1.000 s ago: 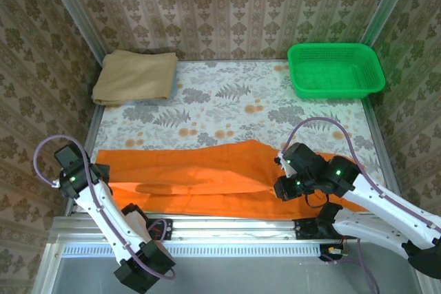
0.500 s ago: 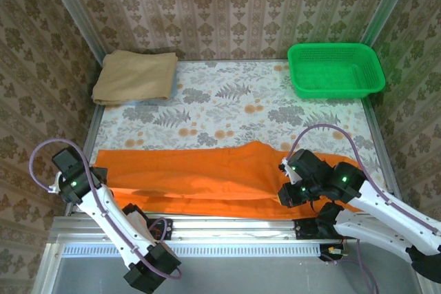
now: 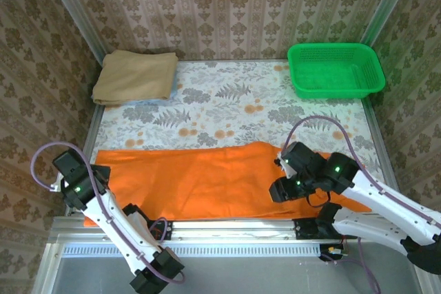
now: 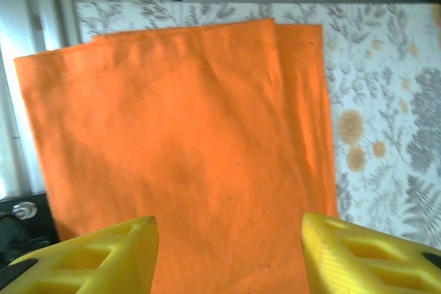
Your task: Fold and stack the trousers
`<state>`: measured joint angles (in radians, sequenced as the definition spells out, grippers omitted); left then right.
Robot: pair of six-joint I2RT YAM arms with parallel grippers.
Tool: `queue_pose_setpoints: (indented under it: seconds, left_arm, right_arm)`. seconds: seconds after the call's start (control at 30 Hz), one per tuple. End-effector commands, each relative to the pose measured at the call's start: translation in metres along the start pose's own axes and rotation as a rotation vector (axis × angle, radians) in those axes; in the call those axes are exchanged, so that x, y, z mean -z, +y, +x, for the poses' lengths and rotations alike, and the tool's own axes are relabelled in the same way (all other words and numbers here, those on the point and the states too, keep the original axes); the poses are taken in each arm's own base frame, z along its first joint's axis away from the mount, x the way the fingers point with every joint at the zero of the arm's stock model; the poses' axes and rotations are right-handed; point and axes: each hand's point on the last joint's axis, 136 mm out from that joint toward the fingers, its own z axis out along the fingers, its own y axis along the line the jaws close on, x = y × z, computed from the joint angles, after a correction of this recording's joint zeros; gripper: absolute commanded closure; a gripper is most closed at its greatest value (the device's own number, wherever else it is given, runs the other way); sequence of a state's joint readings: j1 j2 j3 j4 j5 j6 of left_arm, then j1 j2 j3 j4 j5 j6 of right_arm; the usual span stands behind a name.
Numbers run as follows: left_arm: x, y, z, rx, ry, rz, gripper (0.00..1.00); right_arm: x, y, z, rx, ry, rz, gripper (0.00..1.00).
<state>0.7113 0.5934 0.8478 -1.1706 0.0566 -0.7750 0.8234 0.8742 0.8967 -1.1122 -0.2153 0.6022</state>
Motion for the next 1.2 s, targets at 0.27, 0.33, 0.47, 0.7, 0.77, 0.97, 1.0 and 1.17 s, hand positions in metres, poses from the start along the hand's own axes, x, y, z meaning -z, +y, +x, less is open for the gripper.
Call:
queue_pose_setpoints:
  seconds: [0.27, 0.33, 0.47, 0.7, 0.77, 0.97, 1.0, 1.17]
  left_arm:
    - [-0.042, -0.152, 0.072, -0.365, 0.162, 0.322, 0.46]
    - [-0.052, -0.183, 0.104, -0.487, 0.201, 0.329, 0.46]
    - [-0.090, -0.188, 0.143, -0.566, 0.328, 0.239, 0.45]
    - [-0.114, -0.128, 0.113, -0.484, 0.359, 0.075, 0.41]
    - [-0.121, -0.114, 0.116, -0.477, 0.367, 0.042, 0.41]
    - [-0.148, -0.082, 0.134, -0.428, 0.438, -0.035, 0.42]
    - [-0.152, -0.081, 0.137, -0.422, 0.453, -0.039, 0.42]
    - [-0.165, -0.069, 0.137, -0.400, 0.449, -0.095, 0.43]
  right_arm:
    - [0.062, -0.114, -0.081, -0.456, -0.169, 0.288, 0.55]
    - [0.071, -0.135, -0.090, -0.557, -0.193, 0.313, 0.58]
    - [0.069, -0.129, -0.129, -0.606, -0.267, 0.176, 0.57]
    - [-0.001, -0.105, -0.125, -0.452, -0.100, 0.242, 0.52]
    - [-0.032, -0.091, -0.123, -0.423, -0.063, 0.223, 0.53]
    - [-0.128, -0.060, -0.104, -0.397, 0.070, 0.170, 0.57]
    - [-0.136, -0.064, -0.099, -0.416, 0.083, 0.173, 0.59]
    - [-0.147, -0.099, -0.086, -0.503, 0.102, 0.238, 0.56]
